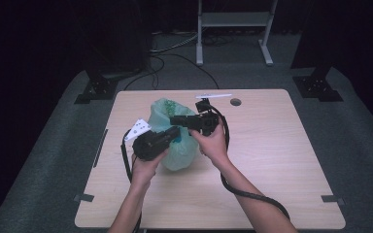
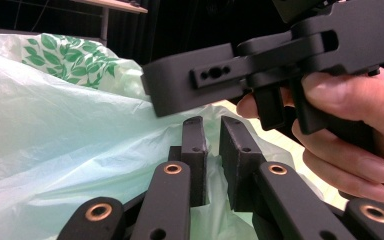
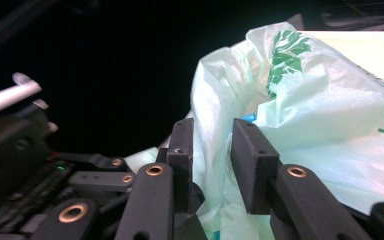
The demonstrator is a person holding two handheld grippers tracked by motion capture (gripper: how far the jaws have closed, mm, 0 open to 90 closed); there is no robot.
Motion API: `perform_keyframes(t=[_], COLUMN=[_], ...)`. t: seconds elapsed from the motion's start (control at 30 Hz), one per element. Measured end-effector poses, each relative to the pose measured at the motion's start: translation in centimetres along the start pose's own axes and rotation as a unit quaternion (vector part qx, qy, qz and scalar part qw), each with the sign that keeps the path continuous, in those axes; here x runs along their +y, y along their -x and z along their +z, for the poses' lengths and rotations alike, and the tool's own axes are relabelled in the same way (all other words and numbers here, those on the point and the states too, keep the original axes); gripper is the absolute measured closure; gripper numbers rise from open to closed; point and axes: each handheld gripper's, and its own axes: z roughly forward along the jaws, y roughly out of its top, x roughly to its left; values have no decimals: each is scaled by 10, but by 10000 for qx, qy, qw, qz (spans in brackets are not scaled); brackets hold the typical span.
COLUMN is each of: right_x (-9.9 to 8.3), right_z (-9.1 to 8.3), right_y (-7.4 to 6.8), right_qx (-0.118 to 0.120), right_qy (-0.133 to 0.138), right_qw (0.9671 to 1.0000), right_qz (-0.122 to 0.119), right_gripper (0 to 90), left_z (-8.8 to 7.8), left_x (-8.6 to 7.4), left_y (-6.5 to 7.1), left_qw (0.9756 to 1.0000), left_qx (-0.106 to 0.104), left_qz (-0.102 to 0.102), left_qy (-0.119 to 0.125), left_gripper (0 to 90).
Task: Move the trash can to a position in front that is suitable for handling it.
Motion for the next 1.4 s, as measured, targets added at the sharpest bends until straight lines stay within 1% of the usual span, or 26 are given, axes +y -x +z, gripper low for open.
perform_keyframes(t=[0.07,0.13,0.3,0.5,0.67,0.83,0.97,1.07,1.2,1.23,1.33,1.4], right_x=[0,1,1,1,1,0,1,1,2,3,4,6], right_z=[2,3,6,6,3,-1,-4,-6,-8,-9,-12,-13], right_y=[-3,-5,-6,0,7,13,15,16,16,16,14,13], right_qx=[-140,-253,-435,-499,-494,-472,-444,-382,-332,-314,-273,-255], right_qy=[-51,-119,-201,-190,-86,-23,24,59,87,114,155,184], right_qw=[9998,9995,9986,9985,9987,9987,9987,9989,9989,9989,9990,9990], right_qz=[-107,-163,-213,-114,72,208,240,274,309,320,327,329], right_gripper=[744,772,899,900,900,900,900,900,900,900,900,900], left_z=[0,0,0,-2,-8,-18,-26,-32,-39,-41,-43,-44], left_x=[0,0,1,1,5,11,13,15,16,17,17,17], left_y=[0,0,1,1,-2,-8,-16,-23,-30,-31,-35,-38], left_qw=[10000,10000,10000,10000,10000,9997,9991,9985,9973,9971,9960,9957], left_qx=[0,-3,0,11,24,125,276,380,503,544,656,699], left_qz=[2,3,26,38,-8,-69,-150,-215,-340,-337,-412,-461], left_qy=[-2,-4,0,-16,63,188,289,335,416,422,441,387], left_gripper=[810,810,809,788,748,684,629,580,508,487,430,391])
